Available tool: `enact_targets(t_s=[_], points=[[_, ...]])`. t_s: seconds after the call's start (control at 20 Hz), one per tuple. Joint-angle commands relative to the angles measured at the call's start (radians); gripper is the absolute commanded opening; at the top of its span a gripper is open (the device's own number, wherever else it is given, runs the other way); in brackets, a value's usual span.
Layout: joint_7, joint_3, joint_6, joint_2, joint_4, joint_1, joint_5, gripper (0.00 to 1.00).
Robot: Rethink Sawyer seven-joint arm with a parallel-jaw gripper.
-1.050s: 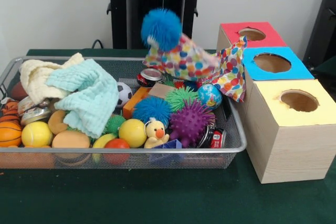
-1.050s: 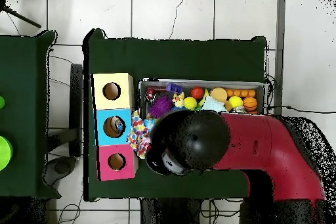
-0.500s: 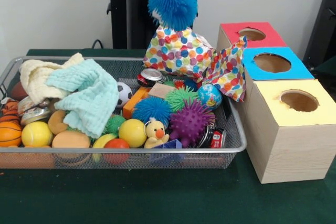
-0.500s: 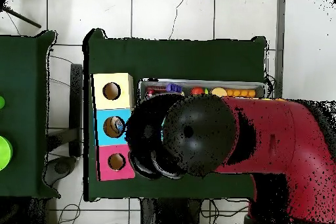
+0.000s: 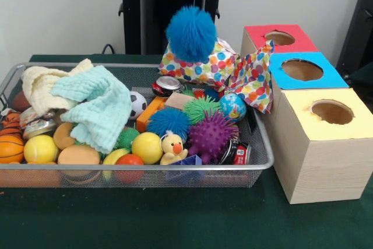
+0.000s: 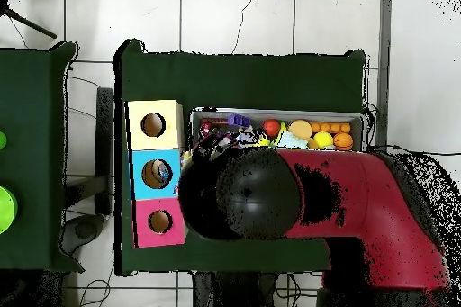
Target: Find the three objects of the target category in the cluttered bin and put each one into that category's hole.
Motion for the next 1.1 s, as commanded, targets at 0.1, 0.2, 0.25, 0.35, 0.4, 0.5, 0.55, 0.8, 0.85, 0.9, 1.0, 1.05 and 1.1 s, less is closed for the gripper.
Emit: enact_targets(t_s=[0.1,0.2,0.25,0.35,0.4,0.5,0.55,0.8,0.85,0.9,1.0,1.05,1.1], points=[[-0.111,-0.017,-0.213,0.104,0.24,-0.021,-0.057,0.0],[-0.079,-0.03,-0.259,0.128,0.253,-0.011,-0.079,0.0],[-0.059,-0.039,-0.278,0.14,0.257,-0.004,-0.092,0.0],[-0.029,-0.056,-0.313,0.166,0.266,0.007,-0.113,0.0],[-0.012,-0.065,-0.326,0.181,0.269,0.013,-0.12,0.0],[0.003,-0.076,-0.382,0.209,0.28,0.014,-0.135,0.0],[0.01,-0.081,-0.42,0.228,0.283,0.015,-0.15,0.0],[0.101,-0.148,-0.529,0.31,0.274,0.056,-0.216,0.0],[0.113,-0.163,-0.552,0.321,0.271,0.064,-0.228,0.0],[0.122,-0.176,-0.581,0.337,0.271,0.069,-0.234,0.0],[0.112,-0.184,-0.594,0.338,0.276,0.069,-0.227,0.0],[0.099,-0.183,-0.588,0.33,0.28,0.065,-0.217,0.0],[0.077,-0.174,-0.557,0.309,0.283,0.058,-0.199,0.0]])
